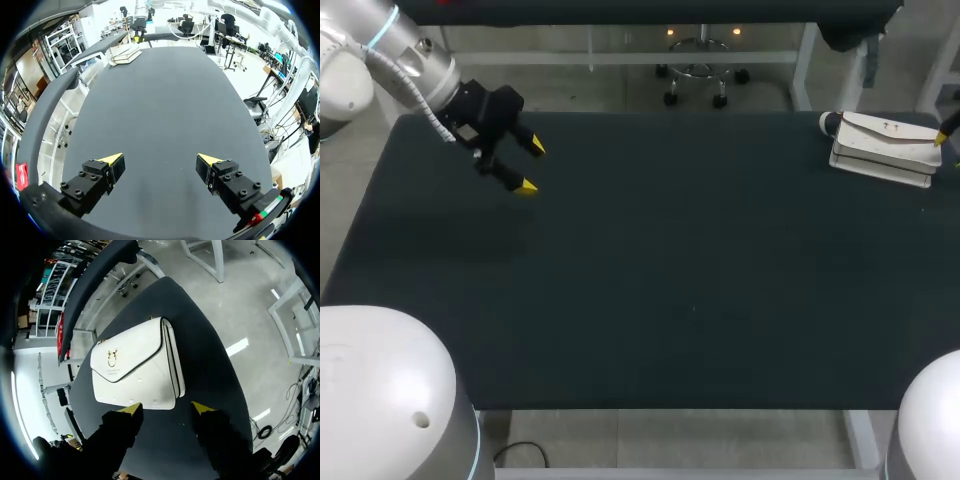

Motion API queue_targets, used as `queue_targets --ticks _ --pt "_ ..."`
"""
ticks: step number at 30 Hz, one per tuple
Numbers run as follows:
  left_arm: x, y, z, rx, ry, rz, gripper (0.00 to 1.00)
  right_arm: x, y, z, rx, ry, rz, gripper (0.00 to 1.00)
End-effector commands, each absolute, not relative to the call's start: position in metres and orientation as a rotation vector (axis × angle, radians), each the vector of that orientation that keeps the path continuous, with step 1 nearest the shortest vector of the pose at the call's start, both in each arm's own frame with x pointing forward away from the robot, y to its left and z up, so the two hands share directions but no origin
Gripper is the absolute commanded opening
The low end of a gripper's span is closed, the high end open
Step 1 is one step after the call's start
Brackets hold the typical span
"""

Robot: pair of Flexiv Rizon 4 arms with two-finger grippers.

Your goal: Pick up the bag, open it, inspect its contents, close it, and place it on the opposite side

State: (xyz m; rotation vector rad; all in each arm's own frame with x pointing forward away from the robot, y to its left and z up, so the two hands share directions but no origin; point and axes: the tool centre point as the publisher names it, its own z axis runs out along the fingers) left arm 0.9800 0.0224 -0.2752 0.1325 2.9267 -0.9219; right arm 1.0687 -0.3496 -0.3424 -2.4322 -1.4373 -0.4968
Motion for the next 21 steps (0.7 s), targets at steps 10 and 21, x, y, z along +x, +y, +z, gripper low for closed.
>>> queue_targets --ticks 10,21 --pt "0.98 0.022 -0.276 0.133 2.925 -0.924 1.0 1.085 -0.355 -0.362 -2.39 -1.421 -0.458 0.4" --pt "0.98 0.022 -0.276 0.133 2.925 -0.924 1.0 1.079 -0.346 -0.349 -2.36 -1.496 -0.481 0.0"
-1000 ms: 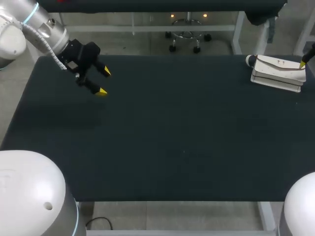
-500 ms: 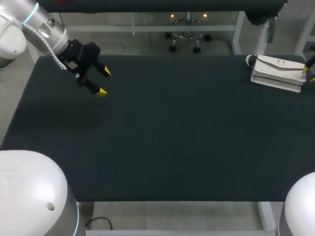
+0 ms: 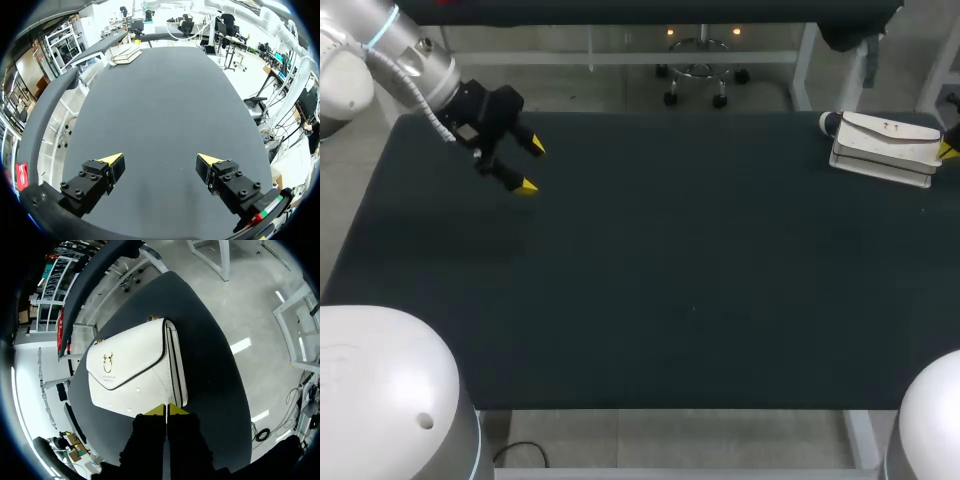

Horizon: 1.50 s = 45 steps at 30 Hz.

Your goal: Pick up the bag, open it, inspect its contents, close it, and place it on the opposite side

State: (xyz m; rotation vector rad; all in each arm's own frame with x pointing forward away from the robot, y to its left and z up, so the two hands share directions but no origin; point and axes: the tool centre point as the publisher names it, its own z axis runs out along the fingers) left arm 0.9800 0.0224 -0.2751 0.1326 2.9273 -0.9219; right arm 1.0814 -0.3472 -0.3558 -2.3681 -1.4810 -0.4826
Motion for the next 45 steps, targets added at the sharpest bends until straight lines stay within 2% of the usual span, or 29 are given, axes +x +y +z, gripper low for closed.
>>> queue_targets --ticks 1,30,31,32,33,34,45 --pt "0.98 0.022 -0.276 0.133 2.925 -0.924 1.0 1.078 -0.345 -0.348 -2.358 -1.509 -0.483 0.0" --pt "0.98 0.022 -0.276 0.133 2.925 -0.924 1.0 1.059 -0.341 -0.326 -2.398 -1.602 -0.461 0.0" --pt "0.98 0.022 -0.276 0.133 2.925 -0.924 1.0 1.059 -0.344 -0.325 -2.405 -1.596 -0.469 0.1" --pt "0.98 0.022 -0.276 0.133 2.925 -0.924 1.0 1.059 -0.347 -0.325 -2.411 -1.585 -0.477 0.34" --pt "0.98 0.022 -0.276 0.133 2.925 -0.924 1.0 1.058 -0.35 -0.325 -2.409 -1.571 -0.491 0.8" --pt "0.98 0.022 -0.276 0.133 2.925 -0.924 1.0 1.057 -0.354 -0.326 -2.411 -1.563 -0.503 1.0" --pt "0.98 0.022 -0.276 0.133 2.925 -0.924 1.0 1.056 -0.376 -0.336 -2.397 -1.471 -0.589 1.0"
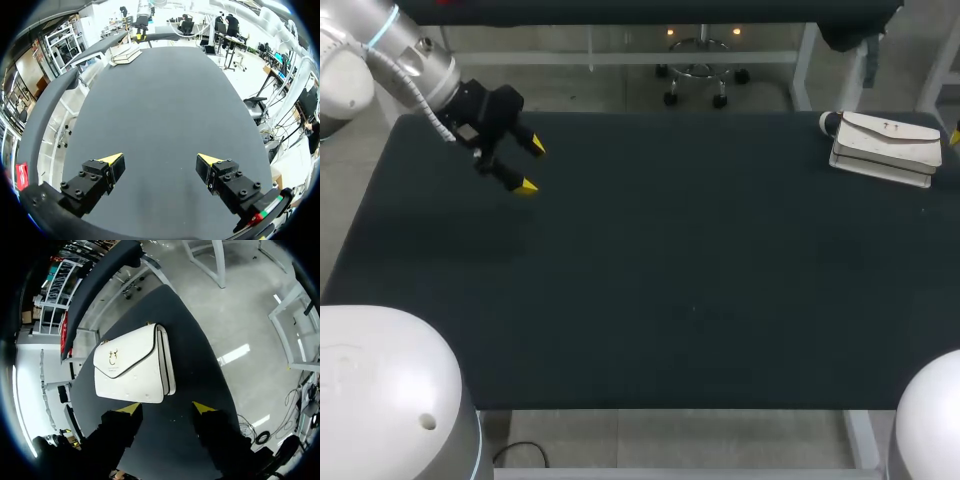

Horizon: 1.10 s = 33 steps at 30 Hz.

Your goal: Pick up the bag, open it, inspect its contents, close it, and place it on the opposite side

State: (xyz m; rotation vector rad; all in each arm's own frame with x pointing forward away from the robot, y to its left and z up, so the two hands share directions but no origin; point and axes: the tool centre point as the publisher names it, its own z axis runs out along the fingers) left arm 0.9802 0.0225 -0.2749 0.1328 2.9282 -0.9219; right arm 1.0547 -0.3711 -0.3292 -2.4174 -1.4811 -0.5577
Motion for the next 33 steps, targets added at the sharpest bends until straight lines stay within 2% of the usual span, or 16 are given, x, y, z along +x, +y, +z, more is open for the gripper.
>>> queue_targets --ticks 1,33 --pt "0.98 0.022 -0.276 0.133 2.925 -0.924 1.0 1.057 -0.376 -0.337 -2.391 -1.471 -0.595 1.0" --pt "0.98 0.022 -0.276 0.133 2.925 -0.924 1.0 1.096 -0.373 -0.369 -2.252 -1.382 -0.733 1.0"
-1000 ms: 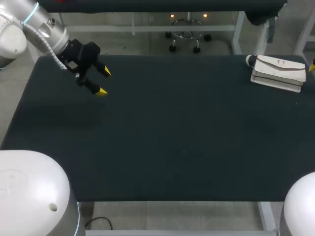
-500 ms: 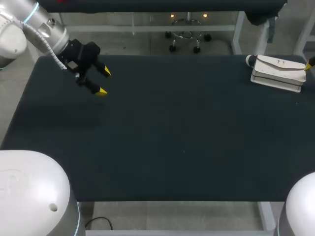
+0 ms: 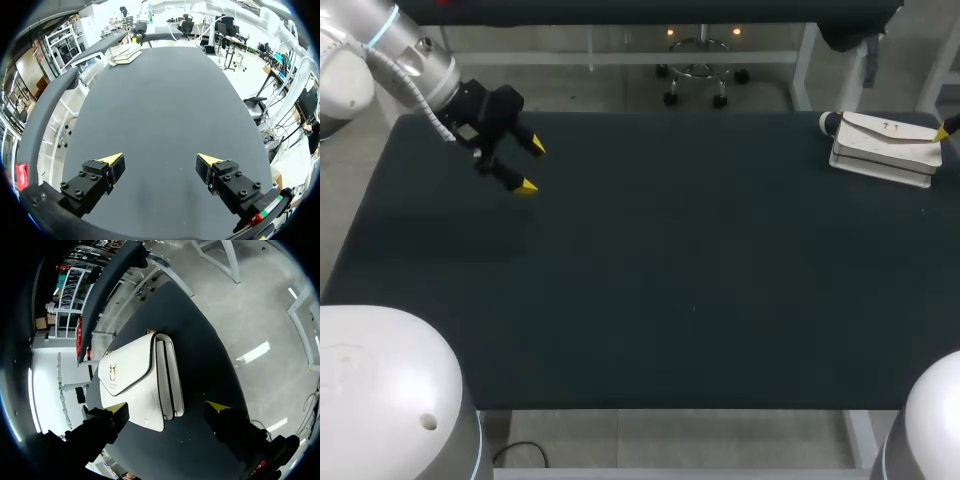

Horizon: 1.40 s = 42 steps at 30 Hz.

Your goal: Pick up the bag, open it, inspect its contents, close it, and place it on the opposite side

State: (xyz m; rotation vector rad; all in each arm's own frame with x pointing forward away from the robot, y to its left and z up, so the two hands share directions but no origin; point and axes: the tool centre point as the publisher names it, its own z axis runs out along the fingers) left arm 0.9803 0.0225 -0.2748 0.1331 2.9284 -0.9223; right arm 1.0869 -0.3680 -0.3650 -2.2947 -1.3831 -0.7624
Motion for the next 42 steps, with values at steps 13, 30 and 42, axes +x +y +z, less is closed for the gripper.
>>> queue_targets --ticks 13,30,42 --pt "0.98 0.022 -0.276 0.133 2.925 -0.924 1.0 1.108 -0.363 -0.376 -2.226 -1.368 -0.746 0.6" --pt "0.98 0.022 -0.276 0.133 2.925 -0.924 1.0 1.112 -0.351 -0.373 -2.194 -1.387 -0.751 0.0" --pt "0.98 0.022 -0.276 0.133 2.925 -0.924 1.0 1.103 -0.336 -0.371 -2.11 -1.428 -0.769 0.0"
